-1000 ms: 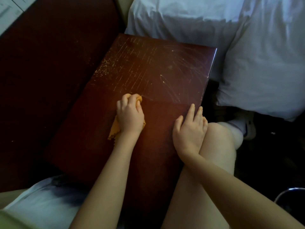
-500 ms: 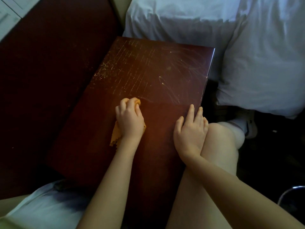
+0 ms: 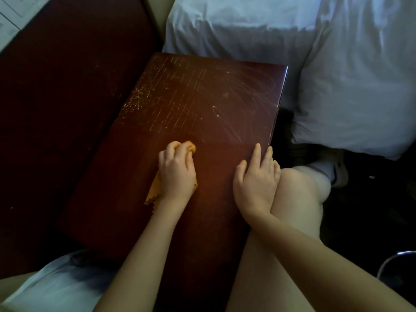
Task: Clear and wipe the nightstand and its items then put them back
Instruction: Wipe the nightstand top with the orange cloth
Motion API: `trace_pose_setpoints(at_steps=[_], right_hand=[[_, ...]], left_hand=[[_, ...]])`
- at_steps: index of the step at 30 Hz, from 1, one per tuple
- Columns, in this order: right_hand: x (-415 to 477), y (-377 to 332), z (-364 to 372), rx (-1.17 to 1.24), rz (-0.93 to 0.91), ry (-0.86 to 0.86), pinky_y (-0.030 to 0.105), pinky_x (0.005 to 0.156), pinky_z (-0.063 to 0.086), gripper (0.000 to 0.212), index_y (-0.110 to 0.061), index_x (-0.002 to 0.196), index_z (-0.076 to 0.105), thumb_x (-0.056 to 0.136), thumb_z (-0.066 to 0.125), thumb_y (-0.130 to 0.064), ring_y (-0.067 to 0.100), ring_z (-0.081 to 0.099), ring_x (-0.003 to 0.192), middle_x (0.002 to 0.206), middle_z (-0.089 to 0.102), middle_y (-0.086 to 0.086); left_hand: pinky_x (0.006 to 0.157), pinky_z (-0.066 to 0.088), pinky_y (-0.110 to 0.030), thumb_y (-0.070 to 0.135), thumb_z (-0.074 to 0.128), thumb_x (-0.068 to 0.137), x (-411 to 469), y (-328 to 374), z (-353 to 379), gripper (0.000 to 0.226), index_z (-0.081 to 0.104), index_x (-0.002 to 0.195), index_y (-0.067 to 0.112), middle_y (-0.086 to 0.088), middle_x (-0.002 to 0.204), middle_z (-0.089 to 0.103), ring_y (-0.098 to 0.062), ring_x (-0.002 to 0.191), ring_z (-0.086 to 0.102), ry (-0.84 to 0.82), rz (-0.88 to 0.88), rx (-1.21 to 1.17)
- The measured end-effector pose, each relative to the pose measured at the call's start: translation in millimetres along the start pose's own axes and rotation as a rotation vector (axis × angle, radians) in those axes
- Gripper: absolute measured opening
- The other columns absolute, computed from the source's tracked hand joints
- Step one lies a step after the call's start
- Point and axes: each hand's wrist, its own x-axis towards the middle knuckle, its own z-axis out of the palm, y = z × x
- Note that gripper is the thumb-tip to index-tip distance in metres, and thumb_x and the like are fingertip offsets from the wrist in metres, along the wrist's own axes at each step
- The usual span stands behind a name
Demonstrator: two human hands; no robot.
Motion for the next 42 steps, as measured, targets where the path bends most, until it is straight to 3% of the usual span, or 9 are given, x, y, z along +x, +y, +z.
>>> trace_pose_setpoints(at_steps=[4, 12, 21, 30, 38, 42], right_hand=[[0.1, 0.6, -0.3, -0.009, -0.002, 0.005, 0.034, 0.111, 0.003, 0.053, -0.005, 0.144, 0.028, 0.096, 0.041, -0.024, 0.035, 0.024, 0.137, 0.149, 0.022, 0.025], [-0.3, 1.2, -0.5, -0.039, -0.016, -0.014, 0.032, 0.111, -0.001, 0.055, -0.006, 0.146, 0.022, 0.097, 0.036, -0.026, 0.032, 0.020, 0.139, 0.151, 0.017, 0.024], [-0.3, -0.4, -0.4, -0.003, -0.002, 0.007, 0.033, 0.110, 0.001, 0.053, -0.005, 0.144, 0.028, 0.096, 0.040, -0.024, 0.035, 0.025, 0.136, 0.150, 0.021, 0.025], [-0.3, 0.5, -2.6, -0.014, -0.013, -0.007, 0.032, 0.110, 0.001, 0.054, -0.007, 0.146, 0.024, 0.097, 0.037, -0.027, 0.032, 0.021, 0.138, 0.151, 0.019, 0.023], [-0.5, 0.7, -3.8, 0.010, -0.005, -0.006, 0.032, 0.110, 0.001, 0.053, -0.006, 0.145, 0.027, 0.097, 0.039, -0.025, 0.033, 0.023, 0.137, 0.150, 0.020, 0.024], [-0.2, 0.6, -3.1, 0.003, -0.007, -0.014, 0.032, 0.110, 0.001, 0.053, -0.007, 0.145, 0.026, 0.097, 0.037, -0.026, 0.032, 0.023, 0.137, 0.151, 0.019, 0.024]], left_hand=[[0.088, 0.038, -0.030, 0.016, 0.046, 0.095, 15.0, 17.1, 11.5, 0.028, 0.060, 0.119, 0.016, -0.007, 0.127, 0.051, -0.023, 0.109, 0.043, 0.059, -0.121, 0.018], [0.084, 0.038, -0.028, 0.013, 0.053, 0.091, -3.3, 14.2, 5.6, 0.025, 0.063, 0.114, 0.013, -0.009, 0.116, 0.056, -0.025, 0.104, 0.047, -0.073, 0.160, -0.015], [0.090, 0.041, -0.033, 0.015, 0.046, 0.095, 23.7, 11.9, 8.5, 0.028, 0.060, 0.118, 0.016, -0.006, 0.126, 0.051, -0.024, 0.111, 0.042, 0.024, -0.065, -0.011], [0.086, 0.035, -0.025, 0.012, 0.054, 0.090, 1.1, 13.0, 6.5, 0.026, 0.063, 0.115, 0.013, -0.010, 0.118, 0.056, -0.026, 0.107, 0.047, -0.107, 0.241, -0.009], [0.087, 0.037, -0.029, 0.014, 0.048, 0.094, 20.5, 10.0, 6.4, 0.026, 0.062, 0.116, 0.014, -0.007, 0.125, 0.052, -0.025, 0.109, 0.044, 0.009, -0.023, 0.009], [0.089, 0.037, -0.030, 0.013, 0.048, 0.094, 22.6, 30.7, 17.1, 0.027, 0.061, 0.117, 0.014, -0.008, 0.126, 0.052, -0.026, 0.109, 0.044, -0.008, 0.012, -0.003]])
